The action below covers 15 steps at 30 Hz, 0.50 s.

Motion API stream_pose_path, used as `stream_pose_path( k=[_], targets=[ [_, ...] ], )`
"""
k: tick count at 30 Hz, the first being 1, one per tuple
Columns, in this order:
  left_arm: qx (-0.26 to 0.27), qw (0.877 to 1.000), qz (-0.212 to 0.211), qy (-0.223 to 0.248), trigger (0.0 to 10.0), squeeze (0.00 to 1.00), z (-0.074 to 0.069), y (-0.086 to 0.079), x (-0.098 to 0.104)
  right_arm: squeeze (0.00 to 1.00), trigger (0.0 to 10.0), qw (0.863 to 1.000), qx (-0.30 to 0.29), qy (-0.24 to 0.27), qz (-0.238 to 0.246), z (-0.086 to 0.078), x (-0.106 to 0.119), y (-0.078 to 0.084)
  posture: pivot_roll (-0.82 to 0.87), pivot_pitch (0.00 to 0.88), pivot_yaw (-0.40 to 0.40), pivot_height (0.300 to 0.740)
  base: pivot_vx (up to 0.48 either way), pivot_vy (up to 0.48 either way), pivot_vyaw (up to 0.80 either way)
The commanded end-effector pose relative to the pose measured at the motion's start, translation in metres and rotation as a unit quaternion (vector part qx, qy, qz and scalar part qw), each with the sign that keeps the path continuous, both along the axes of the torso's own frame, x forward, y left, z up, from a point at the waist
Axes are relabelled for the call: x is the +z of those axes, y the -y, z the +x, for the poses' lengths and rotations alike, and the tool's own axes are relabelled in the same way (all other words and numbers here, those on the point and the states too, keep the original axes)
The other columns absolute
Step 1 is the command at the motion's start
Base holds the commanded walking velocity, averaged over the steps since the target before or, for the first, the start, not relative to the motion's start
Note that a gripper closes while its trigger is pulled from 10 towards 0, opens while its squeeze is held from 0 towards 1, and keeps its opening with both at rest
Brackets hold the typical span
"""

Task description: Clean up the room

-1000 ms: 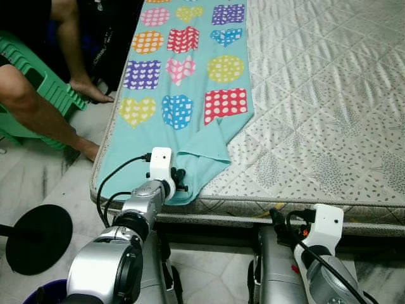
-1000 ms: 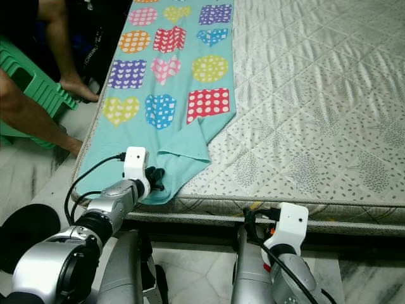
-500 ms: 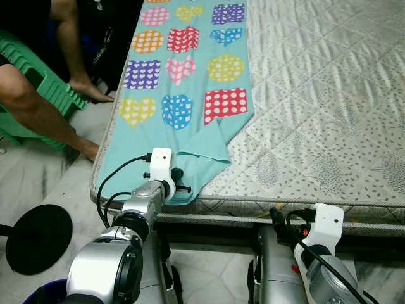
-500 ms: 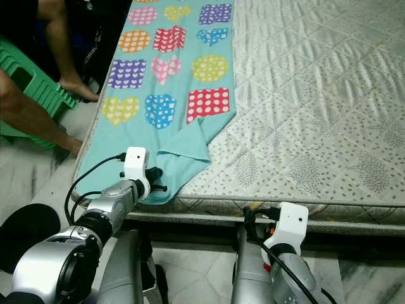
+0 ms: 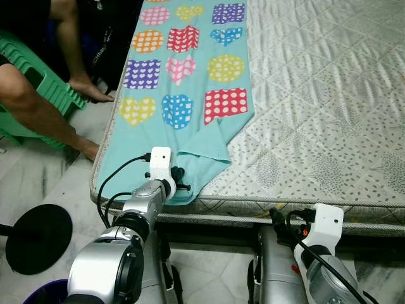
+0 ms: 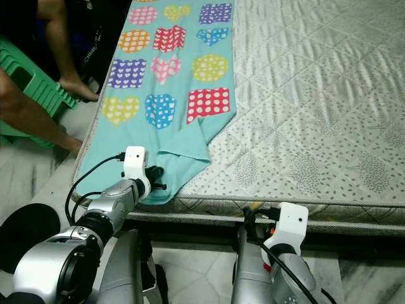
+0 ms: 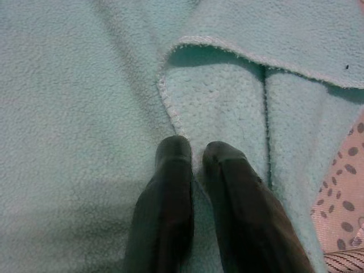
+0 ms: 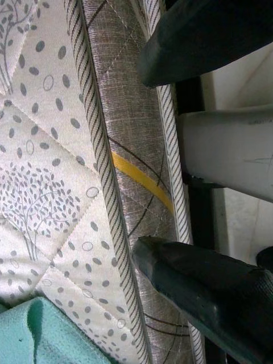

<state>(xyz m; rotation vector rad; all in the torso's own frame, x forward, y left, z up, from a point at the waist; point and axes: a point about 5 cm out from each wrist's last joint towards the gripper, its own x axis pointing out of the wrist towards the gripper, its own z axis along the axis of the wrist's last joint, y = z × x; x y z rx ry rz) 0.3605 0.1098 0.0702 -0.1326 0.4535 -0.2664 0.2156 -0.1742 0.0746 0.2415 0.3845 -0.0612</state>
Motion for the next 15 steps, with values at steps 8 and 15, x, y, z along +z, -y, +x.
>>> stream_pose_path(
  k=[8, 15],
  targets=[
    [0.011, 1.0, 0.002, -0.011, 10.0, 1.0, -0.0048, -0.0083, -0.0083, 0.0, 10.0, 1.0, -0.003, -0.008, 0.002, -0.0042, -0.003, -0.0011, -0.23, 0.234, 0.129, 0.586, 0.0, 0.0, 0.0],
    [0.0, 1.0, 0.01, -0.016, 10.0, 1.0, -0.0071, -0.0077, -0.0118, 0.0, 10.0, 1.0, -0.005, -0.007, -0.001, -0.0064, -0.0014, -0.0004, -0.25, 0.248, 0.124, 0.586, 0.0, 0.0, 0.0]
  ],
)
